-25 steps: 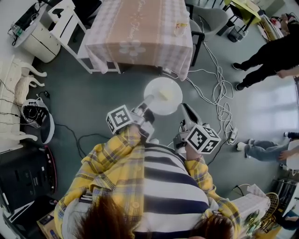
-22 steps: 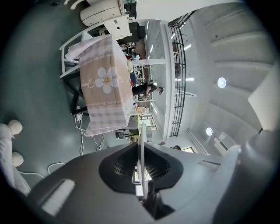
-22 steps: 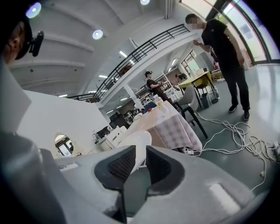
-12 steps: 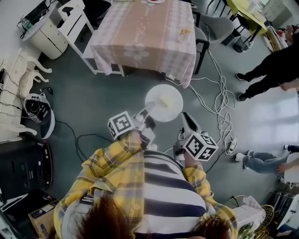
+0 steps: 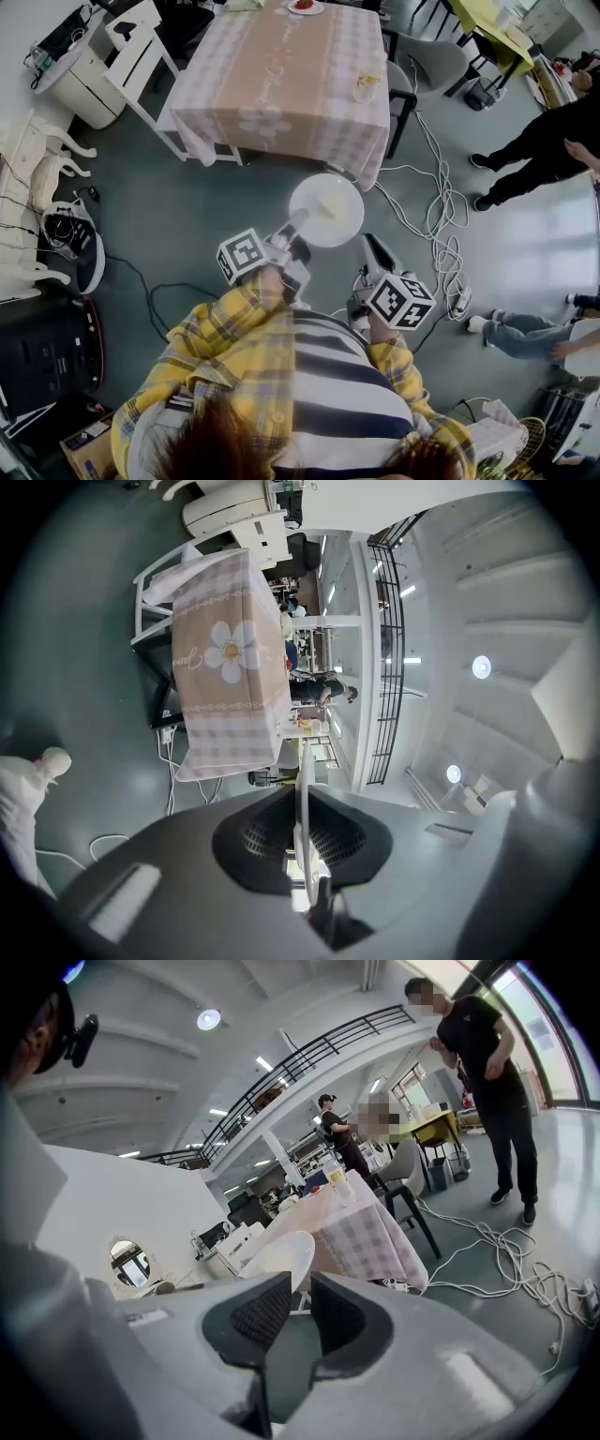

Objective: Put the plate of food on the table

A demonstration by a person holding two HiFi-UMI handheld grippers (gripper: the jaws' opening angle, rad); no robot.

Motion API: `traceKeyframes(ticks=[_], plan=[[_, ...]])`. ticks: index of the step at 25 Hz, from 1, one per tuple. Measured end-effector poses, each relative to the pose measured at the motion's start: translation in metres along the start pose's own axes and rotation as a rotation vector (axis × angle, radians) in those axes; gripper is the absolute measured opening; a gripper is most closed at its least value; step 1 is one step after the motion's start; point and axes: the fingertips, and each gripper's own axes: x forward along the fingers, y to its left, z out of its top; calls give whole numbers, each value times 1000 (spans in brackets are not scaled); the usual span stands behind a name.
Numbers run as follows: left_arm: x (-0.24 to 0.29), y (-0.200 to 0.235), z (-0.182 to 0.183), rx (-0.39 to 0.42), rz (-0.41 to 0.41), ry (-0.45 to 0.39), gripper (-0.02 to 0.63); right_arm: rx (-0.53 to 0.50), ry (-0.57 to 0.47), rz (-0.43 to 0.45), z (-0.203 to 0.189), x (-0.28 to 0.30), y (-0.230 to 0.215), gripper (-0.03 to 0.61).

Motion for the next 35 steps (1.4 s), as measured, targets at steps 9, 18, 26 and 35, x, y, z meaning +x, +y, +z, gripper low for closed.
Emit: traceKeyframes(ticks=[9, 18, 26, 35], plan=[[52, -2, 49, -11, -4, -7, 21, -17, 17, 13, 38, 65, 0, 60], [86, -2, 90, -16, -9, 0, 21, -23, 18, -6, 63, 113, 0, 58], [107, -1, 114, -14, -21, -8, 21, -40, 25, -38, 74, 135, 0, 54], [132, 4, 138, -10, -16, -31, 21, -54, 39, -23, 92, 168, -5, 54]])
